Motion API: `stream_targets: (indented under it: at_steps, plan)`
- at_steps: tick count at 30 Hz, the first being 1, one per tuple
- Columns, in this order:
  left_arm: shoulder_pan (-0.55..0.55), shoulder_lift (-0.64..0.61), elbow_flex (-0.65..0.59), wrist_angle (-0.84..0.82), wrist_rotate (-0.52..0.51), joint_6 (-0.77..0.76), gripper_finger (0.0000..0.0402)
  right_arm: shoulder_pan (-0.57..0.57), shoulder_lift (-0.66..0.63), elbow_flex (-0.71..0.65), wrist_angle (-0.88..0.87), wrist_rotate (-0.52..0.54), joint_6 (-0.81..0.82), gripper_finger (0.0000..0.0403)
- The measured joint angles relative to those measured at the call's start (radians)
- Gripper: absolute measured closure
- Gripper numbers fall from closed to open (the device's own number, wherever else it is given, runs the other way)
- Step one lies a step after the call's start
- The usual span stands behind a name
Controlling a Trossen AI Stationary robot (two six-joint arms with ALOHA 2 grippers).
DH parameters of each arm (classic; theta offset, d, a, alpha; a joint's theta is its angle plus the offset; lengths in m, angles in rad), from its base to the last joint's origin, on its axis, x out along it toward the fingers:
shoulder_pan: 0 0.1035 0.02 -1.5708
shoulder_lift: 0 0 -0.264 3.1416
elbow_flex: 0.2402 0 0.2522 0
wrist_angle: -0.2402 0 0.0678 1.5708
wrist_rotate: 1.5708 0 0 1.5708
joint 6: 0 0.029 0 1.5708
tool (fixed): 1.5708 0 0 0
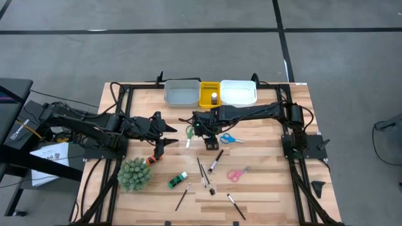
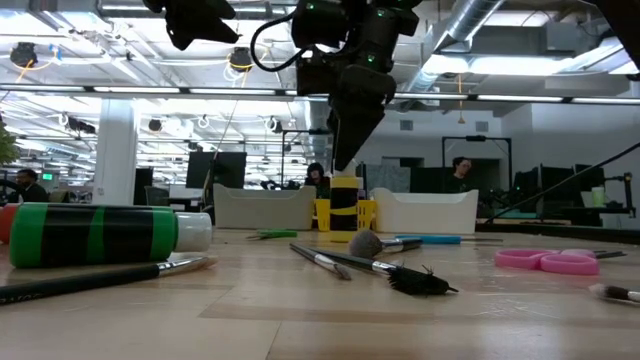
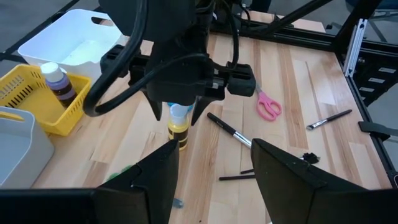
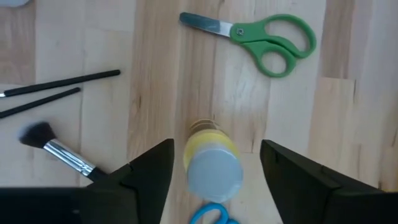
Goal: Pick & Place Paint Supplies
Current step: Put the yellow paint bottle into the yellow bin
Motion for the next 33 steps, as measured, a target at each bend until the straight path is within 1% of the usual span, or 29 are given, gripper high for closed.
stream_targets:
  at_steps: [6, 9, 11, 17, 21, 27, 33]
  plan:
    - [0.000, 0.000, 0.000, 0.000, -0.001, 0.000, 0.0207, -0.001, 0.000, -0.001, -0.005, 0.000, -0.008, 0.0239]
    - [0.000, 0.000, 0.000, 0.000, -0.002, 0.000, 0.0207, 0.000, 0.000, -0.018, 0.001, -0.002, -0.008, 0.0273]
    - [0.000, 0.000, 0.000, 0.000, -0.002, 0.000, 0.0207, 0.001, -0.004, -0.034, 0.005, -0.001, -0.008, 0.0289]
    - [0.000, 0.000, 0.000, 0.000, -0.002, -0.003, 0.0207, 0.017, -0.007, -0.051, 0.005, 0.010, -0.001, 0.0292]
    - [0.000, 0.000, 0.000, 0.000, -0.002, -0.005, 0.0207, 0.016, -0.007, -0.027, -0.021, 0.018, 0.027, 0.0292]
    - [0.000, 0.000, 0.000, 0.000, -0.002, -0.007, 0.0207, -0.029, -0.004, 0.067, -0.138, 0.007, 0.059, 0.0292]
    - [0.000, 0.000, 0.000, 0.000, -0.002, -0.023, 0.0207, -0.122, -0.004, 0.194, -0.243, -0.039, 0.107, 0.0292]
